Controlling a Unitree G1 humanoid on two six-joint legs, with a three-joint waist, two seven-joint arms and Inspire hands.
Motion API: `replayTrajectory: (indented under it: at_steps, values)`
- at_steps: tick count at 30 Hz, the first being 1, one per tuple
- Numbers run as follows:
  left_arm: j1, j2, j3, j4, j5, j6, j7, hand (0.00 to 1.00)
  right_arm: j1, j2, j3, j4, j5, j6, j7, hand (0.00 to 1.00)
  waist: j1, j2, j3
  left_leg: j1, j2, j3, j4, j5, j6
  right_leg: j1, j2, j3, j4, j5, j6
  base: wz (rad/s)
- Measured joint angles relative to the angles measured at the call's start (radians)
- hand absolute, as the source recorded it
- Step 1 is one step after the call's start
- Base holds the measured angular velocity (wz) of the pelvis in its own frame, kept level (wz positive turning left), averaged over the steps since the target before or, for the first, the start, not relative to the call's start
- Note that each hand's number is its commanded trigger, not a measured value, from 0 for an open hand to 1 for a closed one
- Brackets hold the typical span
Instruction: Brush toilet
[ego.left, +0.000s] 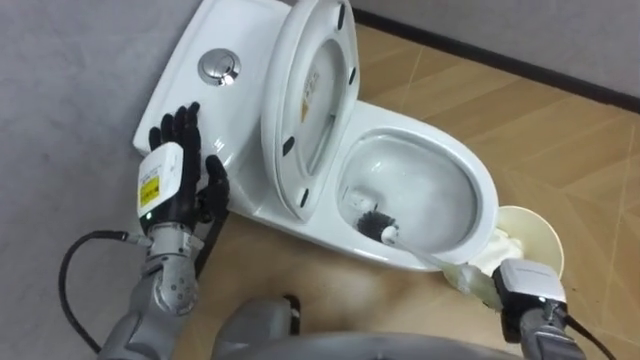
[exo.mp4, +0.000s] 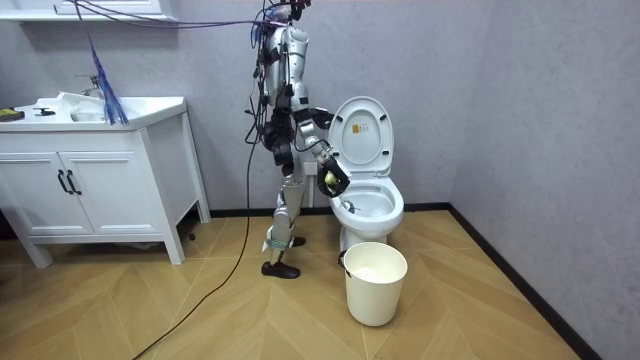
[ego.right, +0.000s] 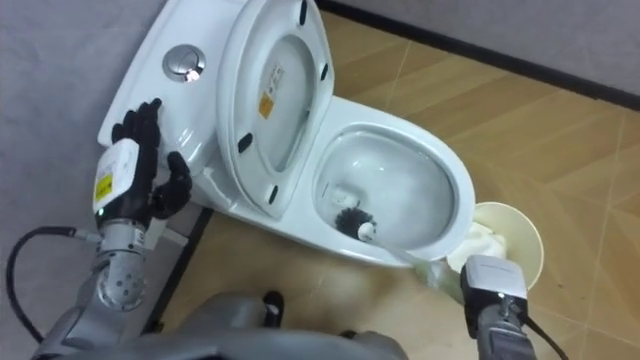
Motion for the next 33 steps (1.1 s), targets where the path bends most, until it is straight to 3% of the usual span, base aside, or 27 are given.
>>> replayTrajectory:
  at_steps: [3,8,9,12,13,15,16,18,23,28,33]
  values:
    - [-0.020,0.004,-0.007,0.034,0.001,-0.010,0.007,0.00,-0.008,-0.010,0.000,0.001,0.007,0.002,-0.004,1.00,0.003,0.002,-0.0013,-0.009,-0.003,-0.003,0.000,0.002,0.004,-0.010,-0.004,-0.001,0.011,0.000,0.000,0.00]
    - [-0.082,0.012,-0.046,0.075,0.000,-0.016,0.023,0.00,-0.109,-0.021,-0.001,0.078,0.062,-0.003,-0.025,1.00,0.013,0.022,0.0060,-0.081,0.002,-0.018,0.051,0.003,0.006,-0.073,-0.008,-0.019,0.061,-0.001,-0.002,0.06]
    - [-0.090,0.019,-0.049,0.079,0.001,-0.021,0.028,0.00,-0.154,-0.029,-0.001,0.105,0.074,-0.014,-0.025,1.00,0.018,0.025,0.0118,-0.102,0.002,-0.013,0.059,0.008,0.008,-0.105,-0.018,-0.019,0.093,-0.004,-0.007,-0.16]
    - [-0.124,0.043,-0.080,0.079,0.001,-0.028,0.041,0.00,-0.242,-0.082,0.008,0.112,0.079,-0.037,-0.025,1.00,0.041,0.030,0.0147,-0.172,0.002,0.001,0.087,0.012,0.014,-0.198,-0.040,-0.018,0.163,-0.014,-0.017,-0.15]
    - [-0.140,0.054,-0.090,0.088,0.001,-0.040,0.054,0.00,-0.290,-0.104,0.009,0.122,0.079,-0.050,-0.026,1.00,0.042,0.031,0.0204,-0.201,-0.001,0.004,0.098,0.018,0.017,-0.233,-0.057,-0.020,0.195,-0.018,-0.019,-0.06]
    - [-0.167,0.069,-0.102,0.100,0.002,-0.062,0.065,0.00,-0.358,-0.137,0.013,0.137,0.078,-0.060,-0.030,1.00,0.057,0.028,0.0259,-0.239,-0.006,0.008,0.106,0.027,0.021,-0.282,-0.064,-0.018,0.225,-0.019,-0.019,0.00]
    - [-0.187,0.083,-0.120,0.100,0.002,-0.070,0.074,0.00,-0.397,-0.157,0.025,0.137,0.084,-0.058,-0.038,1.00,0.064,0.038,0.0325,-0.261,-0.007,0.010,0.112,0.033,0.023,-0.306,-0.068,-0.021,0.237,-0.019,-0.020,0.00]
    - [-0.215,0.097,-0.143,0.096,0.001,-0.076,0.096,0.00,-0.444,-0.173,0.041,0.135,0.090,-0.051,-0.056,1.00,0.071,0.031,0.0444,-0.299,-0.009,0.014,0.121,0.038,0.026,-0.351,-0.076,-0.018,0.261,-0.022,-0.025,0.02]
    - [-0.261,0.129,-0.182,0.067,0.027,-0.076,0.134,0.00,-0.527,-0.187,0.084,0.108,0.086,-0.032,-0.077,1.00,0.098,0.028,0.0455,-0.401,-0.022,0.022,0.127,0.065,0.031,-0.473,-0.106,-0.015,0.316,-0.027,-0.034,0.00]
    - [-0.281,0.147,-0.209,0.066,0.030,-0.076,0.181,0.00,-0.547,-0.211,0.139,0.104,0.096,-0.002,-0.081,1.00,0.130,0.027,0.0458,-0.450,-0.020,0.043,0.128,0.073,0.032,-0.543,-0.117,0.005,0.340,-0.025,-0.038,-0.10]
    - [-0.296,0.163,-0.220,0.070,0.025,-0.076,0.202,0.00,-0.563,-0.220,0.153,0.104,0.121,-0.001,-0.080,1.00,0.134,0.030,0.0460,-0.476,-0.016,0.049,0.122,0.082,0.028,-0.577,-0.118,0.009,0.345,-0.023,-0.045,-0.03]
